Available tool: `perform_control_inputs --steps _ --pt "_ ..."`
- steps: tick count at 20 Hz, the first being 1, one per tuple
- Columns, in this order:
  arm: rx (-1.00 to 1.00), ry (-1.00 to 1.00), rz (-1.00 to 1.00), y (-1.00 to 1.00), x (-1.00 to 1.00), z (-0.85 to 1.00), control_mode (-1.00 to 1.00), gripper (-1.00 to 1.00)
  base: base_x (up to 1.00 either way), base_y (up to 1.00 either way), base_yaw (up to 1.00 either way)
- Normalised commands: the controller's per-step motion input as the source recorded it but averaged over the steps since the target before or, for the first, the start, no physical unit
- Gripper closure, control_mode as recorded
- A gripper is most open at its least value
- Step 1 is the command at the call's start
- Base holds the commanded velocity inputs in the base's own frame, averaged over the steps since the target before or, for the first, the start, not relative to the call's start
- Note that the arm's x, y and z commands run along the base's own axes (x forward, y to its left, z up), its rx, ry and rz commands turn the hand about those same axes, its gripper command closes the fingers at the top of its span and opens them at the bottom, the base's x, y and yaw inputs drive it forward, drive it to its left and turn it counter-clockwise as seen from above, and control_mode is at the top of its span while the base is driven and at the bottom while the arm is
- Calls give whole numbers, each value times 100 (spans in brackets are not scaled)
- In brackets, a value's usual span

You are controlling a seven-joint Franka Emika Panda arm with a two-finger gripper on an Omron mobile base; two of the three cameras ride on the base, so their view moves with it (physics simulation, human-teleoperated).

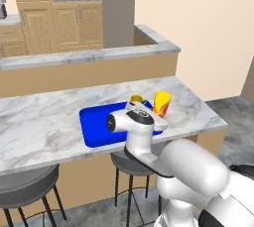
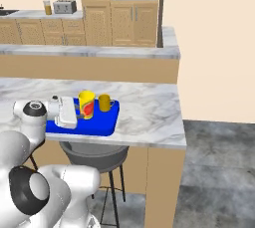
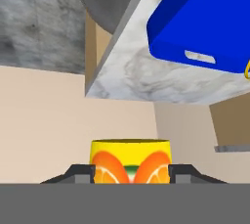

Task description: There is a tray on the dining counter. Grab the cup, mug, and pitcher and place them on the tray. The pitcher may be placed next to the tray if it cannot fit the tray.

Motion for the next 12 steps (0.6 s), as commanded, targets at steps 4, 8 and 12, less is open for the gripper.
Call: perform_control_inputs --steps 4,8,12 --pt "0 0 -2 0 6 -19 -100 100 0 0 0" --pt "0 0 -5 0 18 -28 -100 100 0 0 0" --pt "0 1 -3 0 27 -10 -100 100 0 0 0"
